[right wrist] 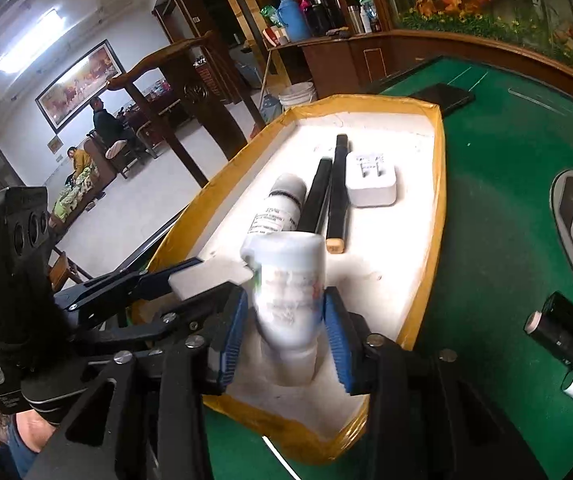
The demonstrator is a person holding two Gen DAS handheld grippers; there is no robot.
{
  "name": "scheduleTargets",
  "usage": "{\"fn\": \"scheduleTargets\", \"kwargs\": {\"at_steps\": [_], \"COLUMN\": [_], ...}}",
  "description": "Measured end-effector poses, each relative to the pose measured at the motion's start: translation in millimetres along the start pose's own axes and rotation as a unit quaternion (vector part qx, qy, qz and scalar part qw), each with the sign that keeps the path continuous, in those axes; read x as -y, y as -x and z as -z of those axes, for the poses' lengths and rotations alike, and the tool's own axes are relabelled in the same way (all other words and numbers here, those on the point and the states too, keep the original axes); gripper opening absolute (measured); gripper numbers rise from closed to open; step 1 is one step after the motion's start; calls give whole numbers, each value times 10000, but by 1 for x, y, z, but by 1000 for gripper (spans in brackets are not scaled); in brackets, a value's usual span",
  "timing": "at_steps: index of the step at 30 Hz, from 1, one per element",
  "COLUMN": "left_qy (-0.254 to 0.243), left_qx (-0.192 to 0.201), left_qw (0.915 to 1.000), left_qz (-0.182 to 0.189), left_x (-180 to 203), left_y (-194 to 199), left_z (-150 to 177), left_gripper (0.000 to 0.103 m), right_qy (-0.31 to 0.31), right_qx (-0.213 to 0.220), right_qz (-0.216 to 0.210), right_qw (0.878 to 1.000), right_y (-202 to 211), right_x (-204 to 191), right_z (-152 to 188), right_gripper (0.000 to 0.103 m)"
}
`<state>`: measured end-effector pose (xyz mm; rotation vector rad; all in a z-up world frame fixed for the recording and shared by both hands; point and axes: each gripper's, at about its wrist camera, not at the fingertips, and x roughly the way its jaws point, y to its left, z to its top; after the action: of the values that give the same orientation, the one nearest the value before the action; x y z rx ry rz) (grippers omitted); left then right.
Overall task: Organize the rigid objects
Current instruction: 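Carry the box and bottle into the white tray and open both tools, then move both tools back over the pile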
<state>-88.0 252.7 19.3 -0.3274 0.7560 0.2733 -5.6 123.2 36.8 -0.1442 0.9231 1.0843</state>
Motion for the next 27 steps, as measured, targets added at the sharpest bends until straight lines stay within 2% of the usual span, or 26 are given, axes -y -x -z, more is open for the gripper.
{"fn": "scheduleTargets", "kwargs": {"at_steps": [1, 2, 4, 7, 12, 16, 21, 25, 27], "left_qy": [-25, -32, -92, -317, -620, -592, -648, -623, -563], "left_qx": [-2, 4, -10, -101, -207, -314, -415, -411, -327], "left_qw": [10000, 10000, 10000, 9992, 9964, 9965, 9961, 9969, 9979], "left_qz": [-14, -11, -25, -234, -537, -509, -440, -234, -65], "left_x": [0, 0, 2, 7, 14, 11, 14, 15, 16], "left_y": [1, 2, 3, 2, 1, 4, 12, 25, 33], "left_z": [0, 1, 3, 6, 14, 16, 22, 28, 28], "left_gripper": [64, 66, 66, 66, 65, 64, 64, 64, 64], "right_qy": [-26, -75, -95, 22, 653, 1062, 1207, 1255, 1232], "right_qx": [67, 128, 138, 32, -194, -505, -831, -966, -857], "right_qz": [7, 8, 6, 78, 422, 553, 457, 286, 154], "right_qw": [10000, 9999, 9999, 10000, 9968, 9915, 9881, 9870, 9886], "right_y": [2, 4, 6, 6, 5, 4, 8, 17, 25], "right_x": [1, 3, 5, 1, -19, -28, -33, -36, -35], "right_z": [-1, -2, -3, -1, 12, 21, 29, 35, 36], "right_gripper": [44, 46, 48, 48, 47, 47, 47, 47, 47]}}
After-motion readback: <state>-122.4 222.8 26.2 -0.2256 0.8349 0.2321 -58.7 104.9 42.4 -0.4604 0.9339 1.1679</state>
